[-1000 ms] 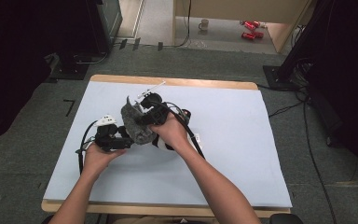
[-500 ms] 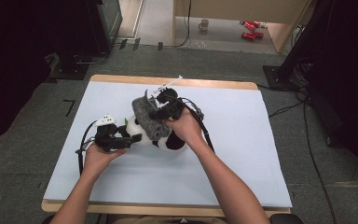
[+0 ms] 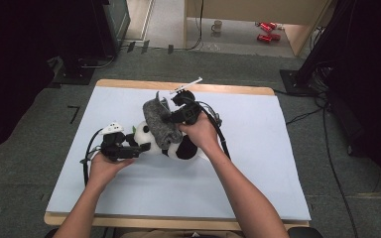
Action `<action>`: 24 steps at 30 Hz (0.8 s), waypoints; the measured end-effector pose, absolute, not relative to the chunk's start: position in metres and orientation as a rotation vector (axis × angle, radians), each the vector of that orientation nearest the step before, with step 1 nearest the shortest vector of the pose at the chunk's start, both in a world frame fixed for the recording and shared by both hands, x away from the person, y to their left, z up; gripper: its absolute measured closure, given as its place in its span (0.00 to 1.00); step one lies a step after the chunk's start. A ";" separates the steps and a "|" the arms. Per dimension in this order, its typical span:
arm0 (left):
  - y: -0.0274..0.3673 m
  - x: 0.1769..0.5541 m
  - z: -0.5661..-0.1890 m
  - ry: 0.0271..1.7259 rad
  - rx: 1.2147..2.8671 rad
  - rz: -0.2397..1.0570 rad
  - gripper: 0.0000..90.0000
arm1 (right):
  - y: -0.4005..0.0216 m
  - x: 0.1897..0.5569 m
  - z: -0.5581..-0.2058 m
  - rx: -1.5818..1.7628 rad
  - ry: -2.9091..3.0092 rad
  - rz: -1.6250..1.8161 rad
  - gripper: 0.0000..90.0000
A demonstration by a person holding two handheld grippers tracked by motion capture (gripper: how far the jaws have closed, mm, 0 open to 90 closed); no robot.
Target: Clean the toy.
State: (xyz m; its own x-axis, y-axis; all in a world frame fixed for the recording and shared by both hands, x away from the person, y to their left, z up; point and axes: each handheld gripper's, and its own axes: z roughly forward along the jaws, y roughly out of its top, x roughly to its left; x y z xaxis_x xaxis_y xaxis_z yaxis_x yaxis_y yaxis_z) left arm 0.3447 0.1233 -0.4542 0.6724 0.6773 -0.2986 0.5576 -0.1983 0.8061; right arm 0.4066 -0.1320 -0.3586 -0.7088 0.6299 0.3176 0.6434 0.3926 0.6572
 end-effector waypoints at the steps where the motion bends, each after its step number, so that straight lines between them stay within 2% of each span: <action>1: 0.123 0.345 -0.454 0.972 1.873 0.148 0.26 | -0.130 0.406 -0.358 -1.190 -2.602 -1.242 0.91; 7: 0.123 0.345 -0.455 0.971 1.880 0.150 0.26 | -0.116 0.405 -0.366 -1.143 -2.609 -1.203 0.86; 10: 0.124 0.344 -0.455 0.972 1.885 0.149 0.26 | -0.109 0.404 -0.368 -1.108 -2.632 -1.211 0.78; 14: 0.123 0.344 -0.454 0.968 1.893 0.153 0.26 | -0.100 0.402 -0.370 -1.071 -2.687 -1.217 0.61; 17: 0.122 0.344 -0.454 0.966 1.914 0.165 0.26 | -0.093 0.402 -0.375 -1.082 -2.701 -1.155 0.55; 20: 0.122 0.344 -0.455 0.976 1.928 0.165 0.26 | -0.086 0.400 -0.379 -1.081 -2.722 -1.120 0.60; 24: 0.122 0.344 -0.456 0.978 1.935 0.162 0.26 | -0.082 0.397 -0.378 -1.079 -2.746 -1.102 0.82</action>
